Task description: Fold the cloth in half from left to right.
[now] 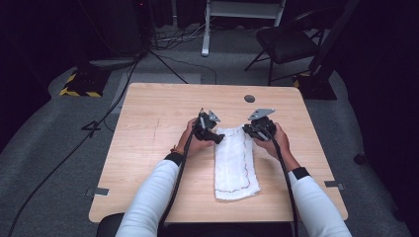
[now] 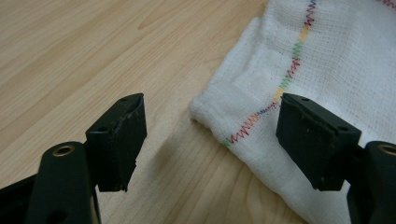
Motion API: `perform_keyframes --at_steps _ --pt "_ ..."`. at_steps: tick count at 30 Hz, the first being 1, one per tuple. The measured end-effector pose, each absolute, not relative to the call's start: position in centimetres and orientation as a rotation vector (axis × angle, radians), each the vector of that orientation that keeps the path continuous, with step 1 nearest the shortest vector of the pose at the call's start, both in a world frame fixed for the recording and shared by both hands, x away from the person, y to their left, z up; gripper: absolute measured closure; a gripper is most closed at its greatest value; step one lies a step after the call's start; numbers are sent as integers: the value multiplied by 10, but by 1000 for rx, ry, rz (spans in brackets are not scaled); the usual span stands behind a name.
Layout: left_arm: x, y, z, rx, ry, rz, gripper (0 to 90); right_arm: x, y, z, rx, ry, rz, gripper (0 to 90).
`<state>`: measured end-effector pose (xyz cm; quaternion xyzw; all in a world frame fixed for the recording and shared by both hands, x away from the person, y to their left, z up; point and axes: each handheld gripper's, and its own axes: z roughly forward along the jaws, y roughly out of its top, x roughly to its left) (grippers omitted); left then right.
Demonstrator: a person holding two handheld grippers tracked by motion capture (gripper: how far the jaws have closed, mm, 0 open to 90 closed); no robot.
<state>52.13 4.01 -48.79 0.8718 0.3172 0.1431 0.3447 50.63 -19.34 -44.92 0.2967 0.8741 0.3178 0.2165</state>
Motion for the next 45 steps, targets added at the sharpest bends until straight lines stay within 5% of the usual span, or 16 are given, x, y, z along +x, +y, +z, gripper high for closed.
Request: perform_keyframes --at_steps 4,9,14,19,21,24,27,32,36,45 --pt "526 43 -492 2257 846 342 243 519 -187 -460 849 2442 853 798" --pt "529 46 -496 2247 852 300 242 532 -185 -476 940 2456 848 648" --pt "530 49 -496 2245 814 229 407 537 -190 -482 1017 2504 918 487" --pt "530 47 -495 2255 804 221 460 541 -195 -488 1066 2507 959 428" --pt "529 45 -495 2260 811 228 450 543 -198 -490 1078 2512 999 446" --pt "529 43 -495 2268 811 234 419 541 -194 -489 1053 2537 1028 647" --pt "530 43 -495 2273 799 227 421 540 -192 -489 1049 2551 1037 704" --pt "531 40 -491 2307 735 176 657 534 -188 -488 998 2537 1002 786" --pt "533 37 -488 2299 742 223 784 529 -187 -484 978 2490 978 798" --pt "534 31 -458 2245 713 332 809 521 -196 -455 935 2358 1034 803"
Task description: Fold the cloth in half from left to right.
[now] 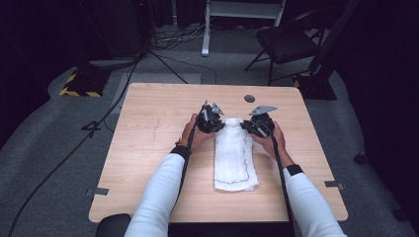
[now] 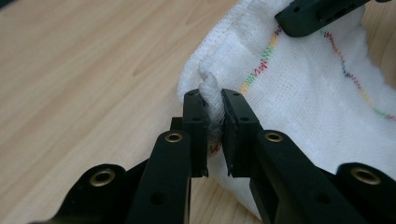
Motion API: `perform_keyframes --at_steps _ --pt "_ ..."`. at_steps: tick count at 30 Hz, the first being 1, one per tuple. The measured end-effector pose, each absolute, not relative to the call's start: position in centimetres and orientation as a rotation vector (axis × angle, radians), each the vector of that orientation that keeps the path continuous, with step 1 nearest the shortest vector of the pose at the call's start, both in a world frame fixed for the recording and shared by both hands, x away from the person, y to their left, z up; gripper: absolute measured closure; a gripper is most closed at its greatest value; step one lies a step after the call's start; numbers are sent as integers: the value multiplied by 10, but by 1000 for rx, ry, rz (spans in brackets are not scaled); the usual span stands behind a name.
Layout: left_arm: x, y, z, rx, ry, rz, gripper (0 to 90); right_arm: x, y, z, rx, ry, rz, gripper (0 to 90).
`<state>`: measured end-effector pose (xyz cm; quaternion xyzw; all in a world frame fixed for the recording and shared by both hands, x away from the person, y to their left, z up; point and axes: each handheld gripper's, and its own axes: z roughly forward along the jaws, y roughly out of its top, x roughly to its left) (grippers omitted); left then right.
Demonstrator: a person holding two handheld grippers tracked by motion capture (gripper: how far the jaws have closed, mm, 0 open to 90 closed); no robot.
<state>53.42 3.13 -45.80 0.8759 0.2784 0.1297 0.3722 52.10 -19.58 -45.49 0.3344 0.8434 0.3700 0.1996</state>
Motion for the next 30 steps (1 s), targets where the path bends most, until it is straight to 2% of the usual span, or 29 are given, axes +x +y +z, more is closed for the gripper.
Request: perform_keyframes --at_steps 12,25,30 --pt "507 37 -427 2212 554 324 805 490 -210 -422 837 2322 1112 804" --pt "454 46 -424 2230 374 321 794 438 -223 -424 676 2418 1204 802" --pt "432 47 -433 2267 305 264 790 419 -228 -430 620 2461 1227 801"
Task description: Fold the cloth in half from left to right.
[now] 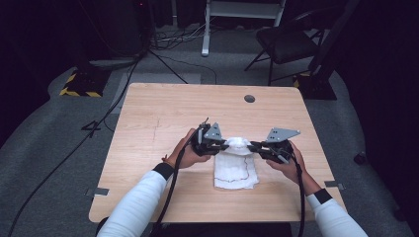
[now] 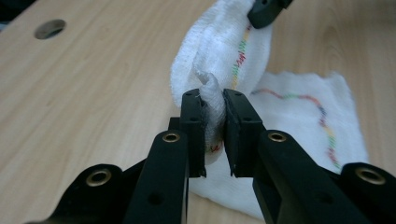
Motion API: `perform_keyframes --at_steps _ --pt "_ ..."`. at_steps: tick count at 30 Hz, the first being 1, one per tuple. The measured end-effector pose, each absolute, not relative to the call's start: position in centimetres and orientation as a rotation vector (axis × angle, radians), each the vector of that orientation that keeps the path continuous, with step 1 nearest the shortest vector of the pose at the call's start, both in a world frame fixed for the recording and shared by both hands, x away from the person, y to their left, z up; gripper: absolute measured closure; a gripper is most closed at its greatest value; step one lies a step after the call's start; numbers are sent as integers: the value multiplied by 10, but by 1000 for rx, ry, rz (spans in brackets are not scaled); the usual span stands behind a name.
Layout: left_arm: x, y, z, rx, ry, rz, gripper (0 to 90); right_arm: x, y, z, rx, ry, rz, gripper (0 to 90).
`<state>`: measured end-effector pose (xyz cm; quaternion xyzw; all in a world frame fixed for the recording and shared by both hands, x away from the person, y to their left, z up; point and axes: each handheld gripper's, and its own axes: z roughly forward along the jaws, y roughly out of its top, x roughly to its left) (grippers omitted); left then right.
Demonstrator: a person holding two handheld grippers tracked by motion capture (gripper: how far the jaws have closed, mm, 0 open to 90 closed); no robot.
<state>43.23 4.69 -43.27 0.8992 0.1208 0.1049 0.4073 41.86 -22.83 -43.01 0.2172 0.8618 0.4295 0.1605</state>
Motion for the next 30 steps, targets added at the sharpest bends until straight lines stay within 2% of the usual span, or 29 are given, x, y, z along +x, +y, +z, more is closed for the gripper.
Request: perform_keyframes --at_steps 15,30 --pt "398 52 -457 2347 226 128 781 383 -229 -455 557 2588 1191 796" --pt "379 56 -473 2426 201 111 776 368 -230 -472 505 2646 1121 784"
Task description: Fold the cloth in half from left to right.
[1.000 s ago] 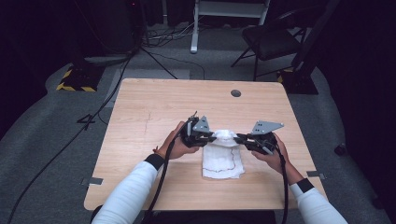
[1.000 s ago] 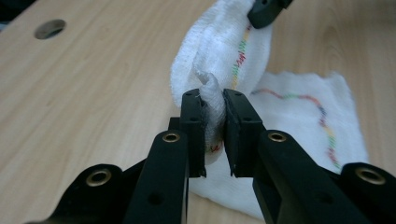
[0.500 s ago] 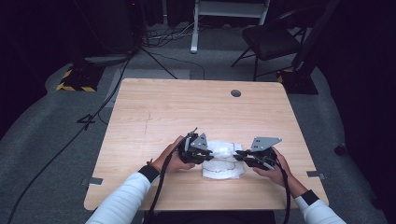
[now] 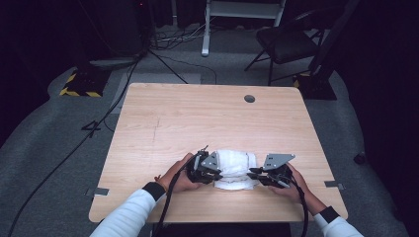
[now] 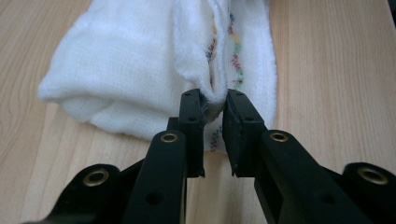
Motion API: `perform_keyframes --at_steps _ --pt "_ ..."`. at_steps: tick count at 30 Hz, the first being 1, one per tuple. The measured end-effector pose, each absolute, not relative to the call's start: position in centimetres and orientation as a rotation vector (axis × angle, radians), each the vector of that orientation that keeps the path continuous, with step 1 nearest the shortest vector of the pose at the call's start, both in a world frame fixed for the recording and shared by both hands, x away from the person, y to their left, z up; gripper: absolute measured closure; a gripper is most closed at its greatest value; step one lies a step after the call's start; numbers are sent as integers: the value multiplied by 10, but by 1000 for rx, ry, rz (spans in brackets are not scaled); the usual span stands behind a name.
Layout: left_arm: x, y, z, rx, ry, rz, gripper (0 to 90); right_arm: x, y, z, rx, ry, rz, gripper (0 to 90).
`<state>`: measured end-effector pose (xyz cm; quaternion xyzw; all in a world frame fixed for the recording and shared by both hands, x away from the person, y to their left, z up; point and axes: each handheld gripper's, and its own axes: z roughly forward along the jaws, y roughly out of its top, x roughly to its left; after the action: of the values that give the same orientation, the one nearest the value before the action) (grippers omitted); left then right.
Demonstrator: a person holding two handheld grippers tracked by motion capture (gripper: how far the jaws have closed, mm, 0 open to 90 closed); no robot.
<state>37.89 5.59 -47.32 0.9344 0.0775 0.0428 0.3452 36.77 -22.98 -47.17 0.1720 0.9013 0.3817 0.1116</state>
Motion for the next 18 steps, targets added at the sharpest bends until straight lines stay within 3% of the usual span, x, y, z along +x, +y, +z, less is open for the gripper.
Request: perform_keyframes --at_steps 18 --pt "369 60 -486 2428 255 109 744 358 -237 -482 542 2661 1066 766"
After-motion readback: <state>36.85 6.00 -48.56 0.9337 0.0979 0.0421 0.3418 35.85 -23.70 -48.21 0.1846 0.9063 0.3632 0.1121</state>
